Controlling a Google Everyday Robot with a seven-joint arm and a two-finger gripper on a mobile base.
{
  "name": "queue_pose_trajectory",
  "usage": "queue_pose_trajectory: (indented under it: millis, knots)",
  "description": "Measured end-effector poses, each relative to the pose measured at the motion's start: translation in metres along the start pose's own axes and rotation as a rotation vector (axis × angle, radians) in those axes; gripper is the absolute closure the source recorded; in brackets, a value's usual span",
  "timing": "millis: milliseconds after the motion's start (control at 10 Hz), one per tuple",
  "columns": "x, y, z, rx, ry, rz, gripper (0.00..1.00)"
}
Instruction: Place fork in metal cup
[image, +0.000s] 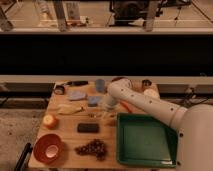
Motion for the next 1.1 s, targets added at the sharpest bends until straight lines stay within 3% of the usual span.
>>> queue_pose_trajectory:
  millis: [800, 1100]
  knots:
    - [-0.001, -0.004, 0.014, -0.033, -0.039, 0.005, 0.46]
    - [0.003, -0.004, 0.016, -0.037, -0.052, 0.016, 0.52]
